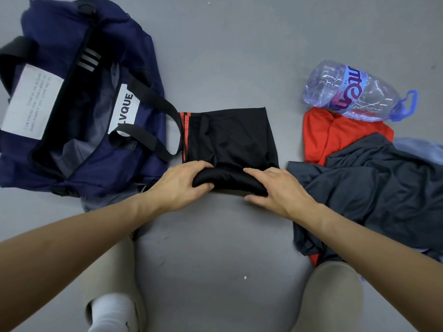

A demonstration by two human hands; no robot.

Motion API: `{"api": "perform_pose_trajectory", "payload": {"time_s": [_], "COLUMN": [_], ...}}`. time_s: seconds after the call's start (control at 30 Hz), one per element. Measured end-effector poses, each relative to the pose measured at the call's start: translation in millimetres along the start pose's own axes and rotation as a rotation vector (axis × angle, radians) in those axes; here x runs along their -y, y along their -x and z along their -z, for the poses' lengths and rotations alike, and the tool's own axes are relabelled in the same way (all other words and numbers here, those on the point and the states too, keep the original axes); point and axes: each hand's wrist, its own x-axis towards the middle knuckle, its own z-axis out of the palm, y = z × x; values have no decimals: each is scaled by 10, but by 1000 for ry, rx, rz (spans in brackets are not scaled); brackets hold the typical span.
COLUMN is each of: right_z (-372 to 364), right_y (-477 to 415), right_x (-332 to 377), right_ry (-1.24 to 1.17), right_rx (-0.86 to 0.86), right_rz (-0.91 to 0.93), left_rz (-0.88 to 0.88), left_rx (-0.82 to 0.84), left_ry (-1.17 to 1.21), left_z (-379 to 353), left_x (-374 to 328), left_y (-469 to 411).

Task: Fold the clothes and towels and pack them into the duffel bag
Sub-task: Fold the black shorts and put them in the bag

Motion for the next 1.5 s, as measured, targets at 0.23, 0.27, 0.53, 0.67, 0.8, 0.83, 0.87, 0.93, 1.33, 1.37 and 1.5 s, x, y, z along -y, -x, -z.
{"api": "perform_pose_trajectory", "payload": {"time_s": [0.23, 0.27, 0.53, 0.67, 0.8, 0.83, 0.87, 0.93, 1.33, 1.37, 1.5], "right_z": [60, 68, 9, -61, -191, -222, -249, -267, -13, 52, 176], "right_y": [-48, -54, -53, -24, 32, 48, 59, 52, -147, -153, -135], "right_x": [-8, -11, 73, 90, 35, 25, 13, -20, 34, 53, 45], "right_ry": [-174, -240, -285, 96, 344, 349, 358, 364, 66, 20, -200], "right_rx": [38, 41, -25, -238, -288, -237, -171, -67, -1, 19, 75], "right_rz": [-196, -240, -316, -69, 273, 274, 246, 190, 6, -34, -218], "left_rz": [204, 211, 339, 272, -26, -152, -284, -455, -229, -183, 65], "left_rx": [25, 17, -18, -55, -259, -296, -306, -286, -58, -56, 29], "left_ry": [212, 230, 93, -151, -451, -522, -575, -601, -311, -236, -24], "left_z": [77, 80, 21, -25, -52, -51, -66, -123, -121, -74, 75], "left_x": [-48, -51, -81, -167, -105, -82, -60, -44, 17, -17, -110], "left_y": [-47, -53, -70, -29, 7, 9, 9, 25, 4, 2, -20]}}
